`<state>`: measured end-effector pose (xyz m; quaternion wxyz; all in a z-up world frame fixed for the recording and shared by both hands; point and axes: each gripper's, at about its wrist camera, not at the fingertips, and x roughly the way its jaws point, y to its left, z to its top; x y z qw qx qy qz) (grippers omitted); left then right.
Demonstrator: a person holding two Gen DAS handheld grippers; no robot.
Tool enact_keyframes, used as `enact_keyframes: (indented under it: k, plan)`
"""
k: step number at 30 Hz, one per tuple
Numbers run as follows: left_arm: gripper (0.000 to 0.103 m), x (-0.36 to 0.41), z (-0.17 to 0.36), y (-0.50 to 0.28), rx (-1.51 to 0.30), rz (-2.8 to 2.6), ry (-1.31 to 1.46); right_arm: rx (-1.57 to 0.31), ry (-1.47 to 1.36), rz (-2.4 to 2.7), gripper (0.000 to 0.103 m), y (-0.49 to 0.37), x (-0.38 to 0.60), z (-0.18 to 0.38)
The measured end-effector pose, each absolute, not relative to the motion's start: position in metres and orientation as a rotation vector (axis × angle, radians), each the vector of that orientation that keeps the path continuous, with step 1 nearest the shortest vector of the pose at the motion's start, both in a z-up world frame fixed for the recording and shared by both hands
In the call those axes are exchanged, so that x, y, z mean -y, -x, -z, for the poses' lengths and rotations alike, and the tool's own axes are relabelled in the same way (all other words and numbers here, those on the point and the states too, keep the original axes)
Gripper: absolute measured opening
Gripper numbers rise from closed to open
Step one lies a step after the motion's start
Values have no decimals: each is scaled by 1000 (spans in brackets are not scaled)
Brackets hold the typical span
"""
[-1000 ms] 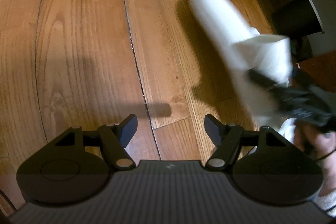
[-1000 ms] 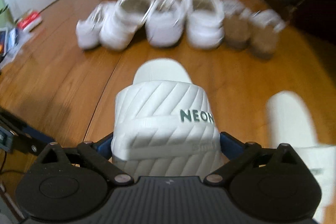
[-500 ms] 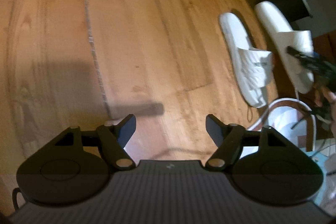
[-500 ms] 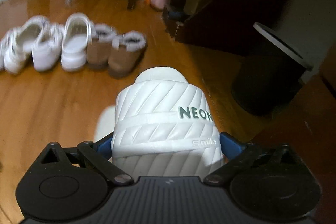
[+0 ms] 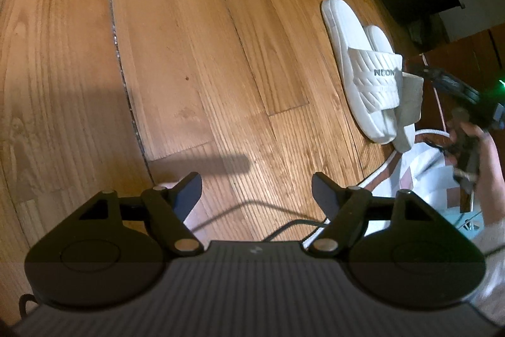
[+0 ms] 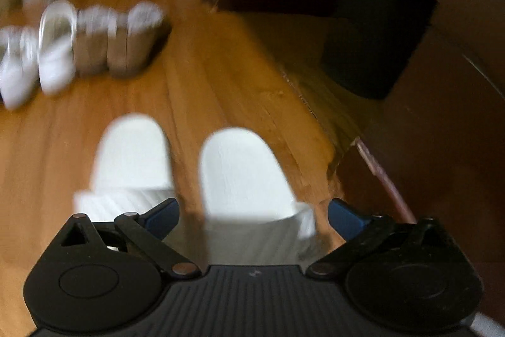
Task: Organize scattered shoes
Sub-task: 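Carry the second NEON slide with the right gripper beside the first, then open, then move the left gripper to the white Croc with purple charm in the row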
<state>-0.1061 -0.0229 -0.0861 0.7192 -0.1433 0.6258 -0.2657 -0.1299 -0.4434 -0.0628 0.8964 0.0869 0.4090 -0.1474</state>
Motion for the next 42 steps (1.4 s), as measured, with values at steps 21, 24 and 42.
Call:
enact_keyframes:
  k: [21,24,42]
  plan:
    - [77,17,89,109,-1398,582,326,-630,-935,497,68,157,490,130]
    - [77,15,90,108,-1397,577,327,-654,-841,490,84,155,471,116]
    - [78,11,92,108,-1404,576,324,-889,590,229,86,88,295,132]
